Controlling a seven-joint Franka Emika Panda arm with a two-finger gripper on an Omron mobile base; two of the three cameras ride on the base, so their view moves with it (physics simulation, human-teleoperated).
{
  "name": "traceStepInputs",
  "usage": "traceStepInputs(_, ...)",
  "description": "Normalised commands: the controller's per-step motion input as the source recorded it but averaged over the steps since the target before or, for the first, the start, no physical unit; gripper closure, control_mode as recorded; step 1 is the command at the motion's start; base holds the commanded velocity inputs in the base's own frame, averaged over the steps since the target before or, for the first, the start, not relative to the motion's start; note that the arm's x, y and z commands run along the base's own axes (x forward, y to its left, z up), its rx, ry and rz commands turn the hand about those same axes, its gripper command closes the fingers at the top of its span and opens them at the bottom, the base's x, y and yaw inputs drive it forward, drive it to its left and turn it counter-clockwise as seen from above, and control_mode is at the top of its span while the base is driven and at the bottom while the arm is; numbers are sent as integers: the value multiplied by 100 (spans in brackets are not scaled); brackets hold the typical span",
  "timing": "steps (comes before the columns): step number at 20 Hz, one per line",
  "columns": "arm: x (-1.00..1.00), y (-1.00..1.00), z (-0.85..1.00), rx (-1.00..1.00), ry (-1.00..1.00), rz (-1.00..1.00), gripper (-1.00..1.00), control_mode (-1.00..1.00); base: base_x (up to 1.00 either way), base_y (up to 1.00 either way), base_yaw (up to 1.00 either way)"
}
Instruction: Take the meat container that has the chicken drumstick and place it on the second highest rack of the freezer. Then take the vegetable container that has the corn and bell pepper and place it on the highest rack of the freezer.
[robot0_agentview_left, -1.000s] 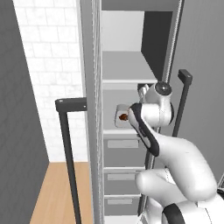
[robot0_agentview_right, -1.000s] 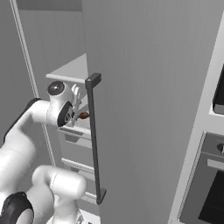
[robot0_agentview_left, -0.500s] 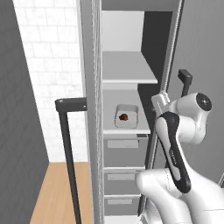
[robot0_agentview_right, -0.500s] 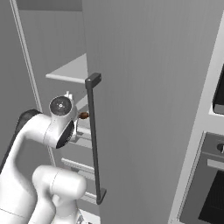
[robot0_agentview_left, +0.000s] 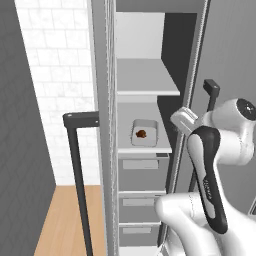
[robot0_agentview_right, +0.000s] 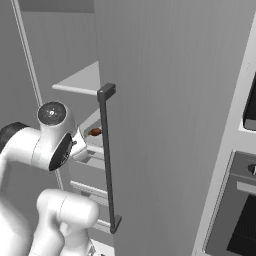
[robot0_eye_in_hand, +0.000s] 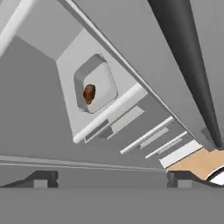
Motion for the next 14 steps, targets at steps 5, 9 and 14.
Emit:
traceStepInputs(5, -70, 15, 20, -45, 1, 35, -100, -100, 0, 0, 0)
traceStepInputs(9, -100, 4, -38, -14, -14, 32, -100, -100, 0, 0, 0)
traceStepInputs(14, -94, -3, -19, -5, -13, 29, -100, -100, 0, 0, 0)
